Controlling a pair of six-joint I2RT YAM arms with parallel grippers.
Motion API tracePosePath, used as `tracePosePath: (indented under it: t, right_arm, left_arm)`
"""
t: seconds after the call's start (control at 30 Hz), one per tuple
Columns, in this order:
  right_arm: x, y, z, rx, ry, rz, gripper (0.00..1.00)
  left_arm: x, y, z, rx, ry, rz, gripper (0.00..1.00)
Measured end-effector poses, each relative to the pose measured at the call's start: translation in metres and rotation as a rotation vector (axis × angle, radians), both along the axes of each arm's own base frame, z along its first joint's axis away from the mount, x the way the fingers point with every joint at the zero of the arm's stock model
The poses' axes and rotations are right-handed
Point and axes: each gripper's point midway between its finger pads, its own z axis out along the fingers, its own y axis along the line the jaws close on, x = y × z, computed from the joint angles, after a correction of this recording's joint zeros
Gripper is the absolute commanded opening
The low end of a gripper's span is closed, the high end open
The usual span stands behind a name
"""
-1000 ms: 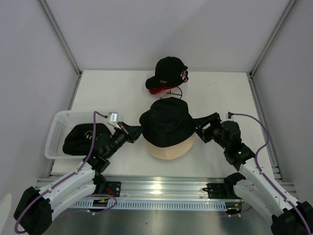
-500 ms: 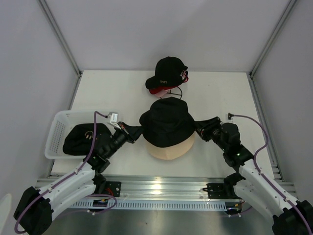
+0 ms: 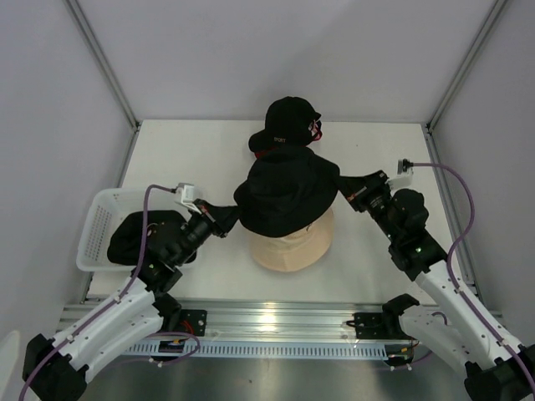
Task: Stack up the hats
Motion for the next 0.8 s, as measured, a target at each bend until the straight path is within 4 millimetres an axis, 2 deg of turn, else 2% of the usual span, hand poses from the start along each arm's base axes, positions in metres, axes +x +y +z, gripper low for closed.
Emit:
tracePosePath:
  t: [0.07,0.13,0.27,0.5,0.7,0.8]
  right_arm:
    - [0.0,0.003,0.021,-0.011,-0.055,0.02,0.0]
    - [-0.002,0.006,0.031,-0.02,-0.088,0.039,0.0]
    - [-0.006,0.011,0.02,-0.045,-0.075,0.067,0.0]
    - [-0.025,0.01,-0.045,-0.109,0.07,0.097,0.0]
    - [-0.043,0.001,-0.064,-0.127,0.105,0.094,0.0]
    - [-0.046,-0.001,-0.082,-0.145,0.137,0.089,0.0]
  left_arm:
    - [-0.002,0.004,0.018,-0.029,-0.016,0.013,0.01]
    - [-0.004,0.007,0.032,-0.069,-0.018,0.027,0.01]
    - [-0.01,0.013,0.033,-0.144,0.023,0.041,0.01]
    - [-0.019,0.021,-0.023,-0.136,0.17,0.077,0.01]
    - [-0.027,0.022,-0.054,-0.143,0.198,0.079,0.01]
    - [-0.027,0.019,-0.075,-0.114,0.233,0.079,0.01]
